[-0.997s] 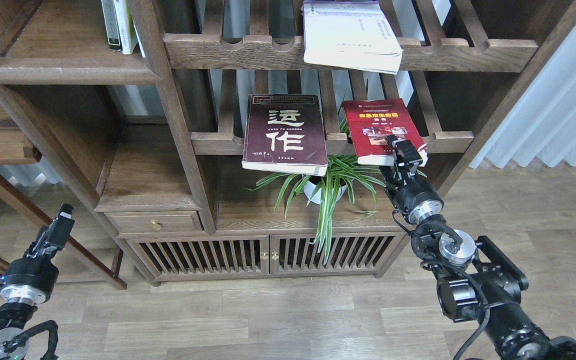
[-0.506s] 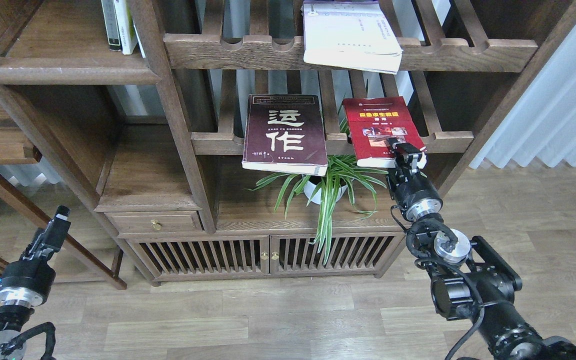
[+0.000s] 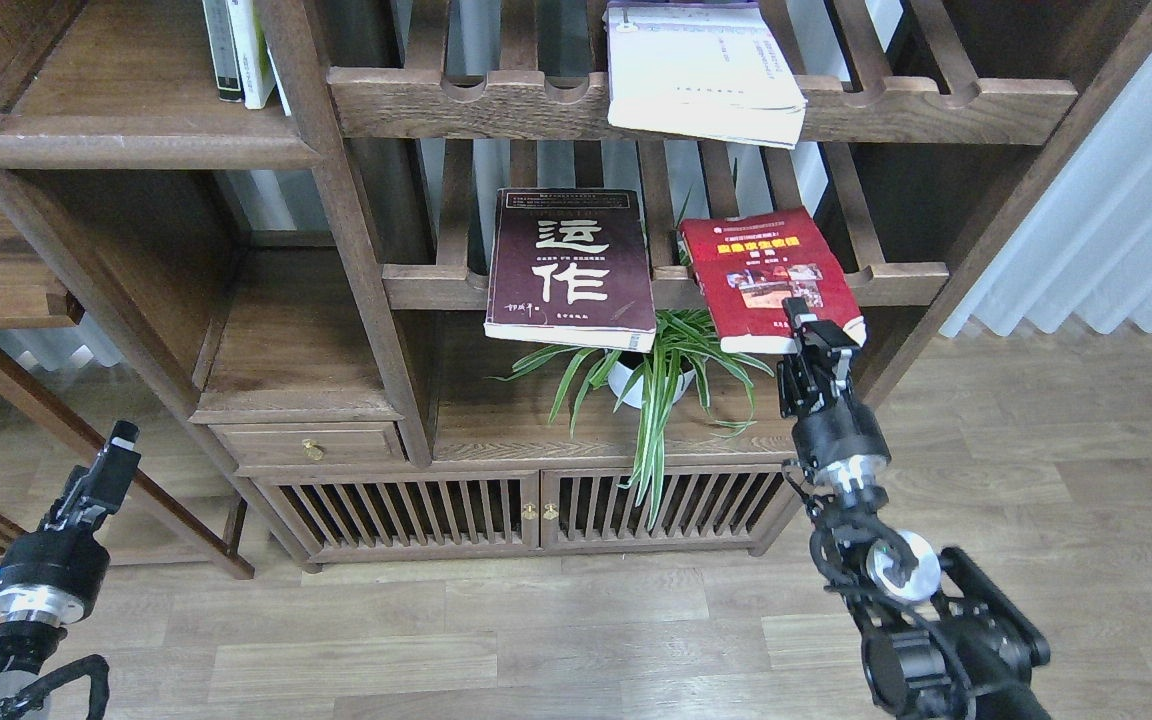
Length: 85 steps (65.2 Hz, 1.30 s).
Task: Organize books on shelf
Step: 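Grasp the red book's lower edge with the right gripper, then pull the red book down and grasp it with both grippers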
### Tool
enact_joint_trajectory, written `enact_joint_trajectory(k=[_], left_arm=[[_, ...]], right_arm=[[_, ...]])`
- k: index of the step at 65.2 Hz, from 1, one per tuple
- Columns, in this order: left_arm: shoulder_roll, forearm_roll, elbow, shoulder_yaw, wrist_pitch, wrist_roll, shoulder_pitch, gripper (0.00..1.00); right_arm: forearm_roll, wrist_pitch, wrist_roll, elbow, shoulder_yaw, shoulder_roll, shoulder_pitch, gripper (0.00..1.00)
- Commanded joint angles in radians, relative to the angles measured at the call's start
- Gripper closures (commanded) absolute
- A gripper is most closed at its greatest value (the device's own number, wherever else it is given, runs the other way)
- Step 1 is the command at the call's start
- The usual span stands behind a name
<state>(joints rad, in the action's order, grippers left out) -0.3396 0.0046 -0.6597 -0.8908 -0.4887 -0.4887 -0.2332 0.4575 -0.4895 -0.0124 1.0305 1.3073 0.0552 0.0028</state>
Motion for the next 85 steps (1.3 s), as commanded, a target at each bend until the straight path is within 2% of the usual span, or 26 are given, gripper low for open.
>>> enact_joint_trajectory(k=[1,16,24,25,30,37,43,49,53,54,55,56,57,58,59,60,61,63,64,67,75,78,85], left_arm=[[0.002,0.002,0.0,0.006,0.0,0.0,0.011,0.0],[0.024,0.002,0.022,0.026,0.0,0.0,0.023,0.0],[0.059,0.002,0.043,0.059,0.0,0.0,0.031,0.0],[0.065,0.011,0.043,0.094,0.0,0.0,0.037,0.0],[0.06,0.028,0.041,0.17,0.0,0.0,0.028,0.0],[0.053,0.126,0.041,0.324,0.0,0.0,-0.004,0.0],[0.045,0.178,0.035,0.4,0.0,0.0,-0.041,0.0],[0.021,0.175,0.006,0.398,0.0,0.0,-0.054,0.0],[0.016,0.146,-0.023,0.343,0.0,0.0,-0.043,0.0],[0.017,0.138,-0.024,0.331,0.0,0.018,-0.041,0.0],[0.022,0.112,-0.034,0.293,0.0,0.071,-0.032,0.0],[0.024,0.097,-0.037,0.271,0.0,0.097,-0.026,0.0],[0.031,0.06,-0.041,0.226,0.0,0.163,-0.008,0.0],[0.036,0.042,-0.044,0.207,0.0,0.197,0.001,0.0],[0.054,0.0,-0.05,0.161,0.0,0.278,0.026,0.0],[0.065,-0.017,-0.051,0.142,0.0,0.307,0.032,0.0],[0.098,-0.056,-0.052,0.101,0.0,0.396,0.049,0.0],[0.122,-0.086,-0.055,0.072,0.0,0.458,0.06,0.0],[0.143,-0.127,-0.058,0.043,0.0,0.532,0.072,0.0],[0.156,-0.187,-0.063,0.023,0.0,0.607,0.087,0.0],[0.159,-0.308,-0.066,0.061,0.0,0.616,0.11,0.02],[0.171,-0.399,-0.087,0.085,0.0,0.628,0.127,0.05],[0.183,-0.497,-0.139,0.09,0.0,0.641,0.138,0.05]], right_arm=[[0.036,0.001,0.0,0.043,0.003,0.043,-0.121,0.97],[0.064,0.001,-0.009,0.042,-0.019,0.127,-0.28,0.97],[0.059,0.001,-0.067,0.042,-0.069,0.13,-0.305,0.97],[0.053,0.001,-0.102,0.042,-0.107,0.132,-0.3,0.97],[0.038,0.001,-0.132,0.04,-0.166,0.135,-0.285,0.97],[-0.019,0.001,-0.135,0.039,-0.256,0.138,-0.242,0.97],[-0.069,0.001,-0.135,0.029,-0.293,0.133,-0.213,0.97],[-0.109,0.001,-0.135,0.019,-0.303,0.129,-0.199,0.97],[-0.126,0.001,-0.135,0.019,-0.304,0.127,-0.187,0.97],[-0.126,0.001,-0.135,0.019,-0.304,0.127,-0.185,0.97],[-0.126,0.001,-0.135,0.019,-0.304,0.126,-0.182,0.96],[-0.126,0.001,-0.135,0.019,-0.304,0.126,-0.181,0.96],[-0.126,0.001,-0.135,0.019,-0.304,0.124,-0.179,0.96],[-0.126,0.001,-0.135,0.019,-0.304,0.123,-0.178,0.96],[-0.126,0.001,-0.135,0.017,-0.303,0.12,-0.176,0.96],[-0.125,0.001,-0.135,0.017,-0.303,0.118,-0.176,0.96],[-0.125,0.001,-0.135,0.016,-0.303,0.114,-0.176,0.96],[-0.125,0.001,-0.135,0.016,-0.303,0.107,-0.176,0.96],[-0.125,0.001,-0.135,0.014,-0.303,0.098,-0.176,0.96],[-0.123,0.001,-0.133,0.011,-0.301,0.078,-0.176,0.96],[-0.123,0.001,-0.135,0.011,-0.301,0.011,-0.176,0.96],[-0.125,0.001,-0.136,0.011,-0.301,-0.05,-0.179,0.96],[-0.126,0.001,-0.147,0.01,-0.301,-0.055,-0.181,0.96]])
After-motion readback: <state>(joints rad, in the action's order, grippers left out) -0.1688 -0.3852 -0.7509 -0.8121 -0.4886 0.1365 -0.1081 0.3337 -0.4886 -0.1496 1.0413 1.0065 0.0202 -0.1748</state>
